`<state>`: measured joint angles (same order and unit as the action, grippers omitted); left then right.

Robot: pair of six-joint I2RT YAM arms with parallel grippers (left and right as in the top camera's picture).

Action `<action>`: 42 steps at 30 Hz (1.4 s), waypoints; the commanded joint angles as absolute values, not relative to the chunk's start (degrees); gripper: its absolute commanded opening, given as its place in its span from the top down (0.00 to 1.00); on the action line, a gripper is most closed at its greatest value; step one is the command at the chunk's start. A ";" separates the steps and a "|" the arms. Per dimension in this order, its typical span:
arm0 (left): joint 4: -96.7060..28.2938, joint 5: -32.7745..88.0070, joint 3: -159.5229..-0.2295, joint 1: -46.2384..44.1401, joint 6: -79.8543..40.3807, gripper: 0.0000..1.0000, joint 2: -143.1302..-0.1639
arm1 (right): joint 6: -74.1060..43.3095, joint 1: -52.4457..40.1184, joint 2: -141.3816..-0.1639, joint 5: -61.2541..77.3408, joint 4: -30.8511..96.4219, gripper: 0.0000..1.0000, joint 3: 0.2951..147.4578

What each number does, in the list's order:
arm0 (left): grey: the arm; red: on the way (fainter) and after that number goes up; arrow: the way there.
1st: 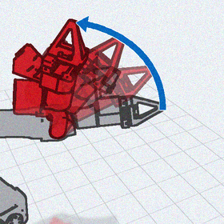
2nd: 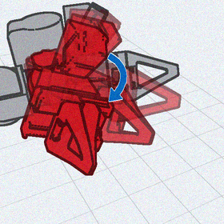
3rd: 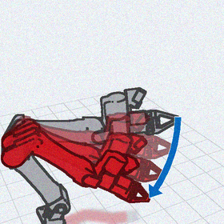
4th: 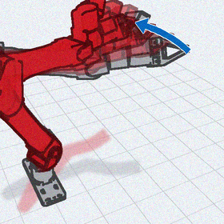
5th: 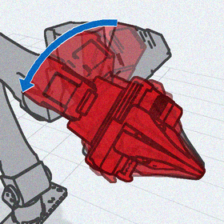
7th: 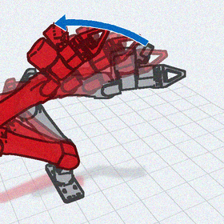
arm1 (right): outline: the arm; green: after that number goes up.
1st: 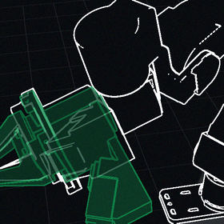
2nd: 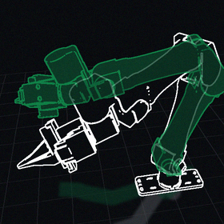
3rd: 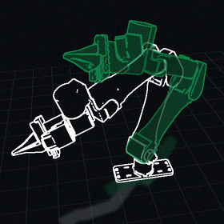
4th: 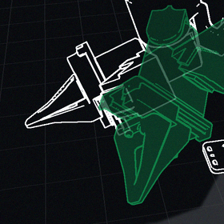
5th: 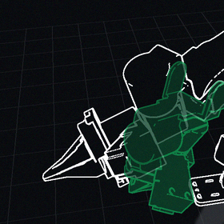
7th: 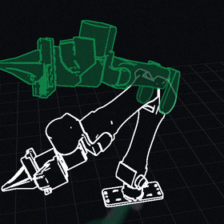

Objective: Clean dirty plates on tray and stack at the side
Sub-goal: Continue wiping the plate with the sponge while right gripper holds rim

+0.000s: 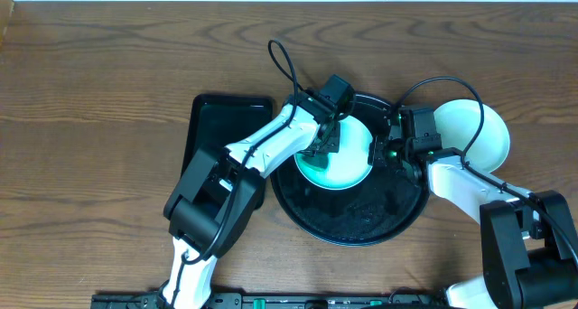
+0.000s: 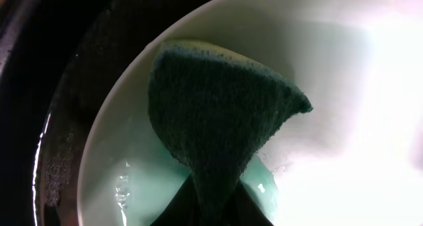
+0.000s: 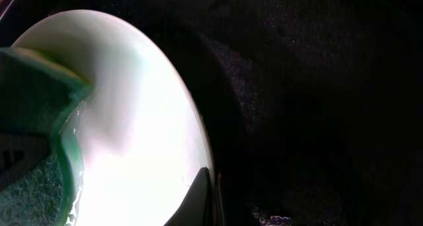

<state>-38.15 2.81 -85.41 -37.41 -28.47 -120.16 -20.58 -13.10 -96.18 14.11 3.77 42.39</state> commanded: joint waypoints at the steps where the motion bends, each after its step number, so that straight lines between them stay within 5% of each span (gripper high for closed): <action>1: -38.98 4.97 -84.53 -37.93 -27.73 0.88 -125.40 | -21.19 -13.61 -96.29 13.72 3.60 0.99 42.19; 11: -38.94 17.50 -84.53 -38.24 -27.73 0.88 -126.23 | -21.17 -13.61 -96.36 13.72 3.60 0.99 42.19; 32: -38.81 19.31 -84.53 -41.98 -30.76 0.88 -126.23 | -21.19 -13.61 -96.33 13.76 3.62 0.99 42.19; 42: -34.35 31.40 -84.55 -41.98 -30.79 0.88 -126.23 | -21.19 -13.61 -96.36 13.78 3.62 0.99 42.19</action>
<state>-35.40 16.53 -86.19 -37.76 -30.20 -121.64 -20.58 -13.10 -96.18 12.80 3.84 42.35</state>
